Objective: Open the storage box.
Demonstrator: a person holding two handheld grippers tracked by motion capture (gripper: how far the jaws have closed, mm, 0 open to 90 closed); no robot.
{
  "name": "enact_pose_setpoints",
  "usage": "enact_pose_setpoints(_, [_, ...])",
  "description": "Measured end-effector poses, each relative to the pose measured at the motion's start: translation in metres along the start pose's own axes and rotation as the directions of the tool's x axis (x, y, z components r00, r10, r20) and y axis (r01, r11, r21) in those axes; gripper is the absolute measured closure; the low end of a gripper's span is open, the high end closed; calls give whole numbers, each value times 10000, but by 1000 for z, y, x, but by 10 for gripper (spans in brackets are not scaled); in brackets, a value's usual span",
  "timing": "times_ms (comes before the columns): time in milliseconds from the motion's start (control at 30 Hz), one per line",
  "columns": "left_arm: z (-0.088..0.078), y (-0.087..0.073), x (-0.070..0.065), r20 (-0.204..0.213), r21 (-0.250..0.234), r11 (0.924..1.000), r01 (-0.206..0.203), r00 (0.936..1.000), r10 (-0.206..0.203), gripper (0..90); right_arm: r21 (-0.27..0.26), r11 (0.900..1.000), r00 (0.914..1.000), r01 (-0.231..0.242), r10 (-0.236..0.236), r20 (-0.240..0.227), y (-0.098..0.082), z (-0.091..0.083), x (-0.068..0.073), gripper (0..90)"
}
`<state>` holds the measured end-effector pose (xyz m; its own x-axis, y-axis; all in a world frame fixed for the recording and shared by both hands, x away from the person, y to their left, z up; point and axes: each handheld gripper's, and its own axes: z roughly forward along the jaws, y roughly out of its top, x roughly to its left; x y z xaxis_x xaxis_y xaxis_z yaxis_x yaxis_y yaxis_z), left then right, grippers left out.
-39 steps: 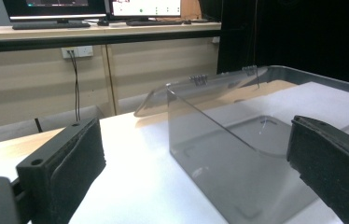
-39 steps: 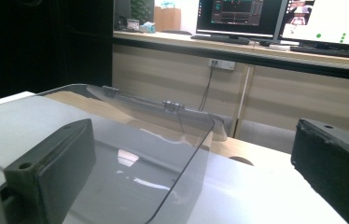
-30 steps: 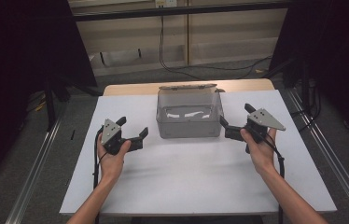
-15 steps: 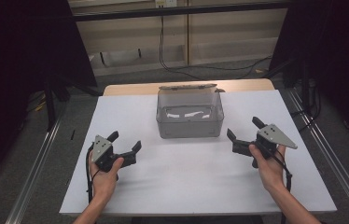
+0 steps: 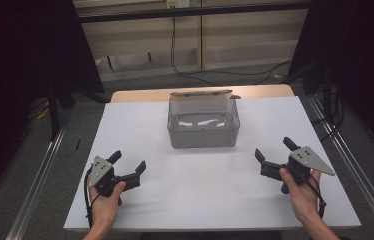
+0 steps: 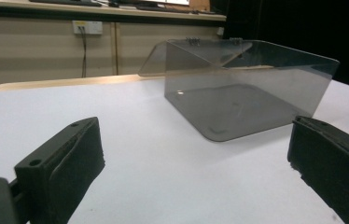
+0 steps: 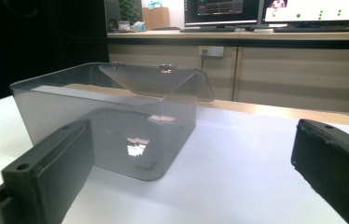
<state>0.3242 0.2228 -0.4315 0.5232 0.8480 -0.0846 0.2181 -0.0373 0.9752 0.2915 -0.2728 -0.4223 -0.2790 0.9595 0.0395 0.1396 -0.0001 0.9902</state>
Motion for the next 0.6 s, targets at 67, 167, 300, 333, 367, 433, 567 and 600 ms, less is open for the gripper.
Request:
enact_pose_setpoints(67, [-3, -1, 1, -106, -64, 10000, 53, 9999, -54, 31, 44, 10000, 10000, 20, -21, 63, -3, -6, -1, 0])
enact_pose_setpoints(167, [-7, -3, 1, -293, -126, 9997, 211, 9993, -214, 28, 161, 9999, 9998, -5, 2, 175, -8, -14, -3, 0])
enact_pose_setpoints(300, [-11, -7, 0, -216, -163, 9996, 246, 9995, -250, 28, 350, 9994, 9998, -25, 19, 184, -15, -25, -5, 0])
enact_pose_setpoints(333, [-13, -8, 0, -185, -125, 9994, 315, 9993, -318, 29, 314, 9995, 9998, -25, 18, 220, -17, -28, -6, 0])
enact_pose_setpoints(367, [-13, -8, 0, -216, -180, 9992, 353, 9991, -357, 28, 315, 9995, 9997, 68, -76, 248, -19, -30, -6, 0])
enact_pose_setpoints(433, [-14, -7, 2, -412, -264, 9989, 390, 9983, -401, 28, 372, 9993, 9995, 63, -75, 322, -22, -32, -7, 0])
enact_pose_setpoints(567, [-13, -10, 3, -581, -202, 9976, 661, 9961, -671, 28, 452, 9989, 9990, -85, 64, 448, -25, -31, -8, 0])
enact_pose_setpoints(600, [-12, -11, 3, -472, -111, 9977, 664, 9966, -669, 28, 459, 9989, 9990, -95, 74, 445, -25, -30, -7, 0])
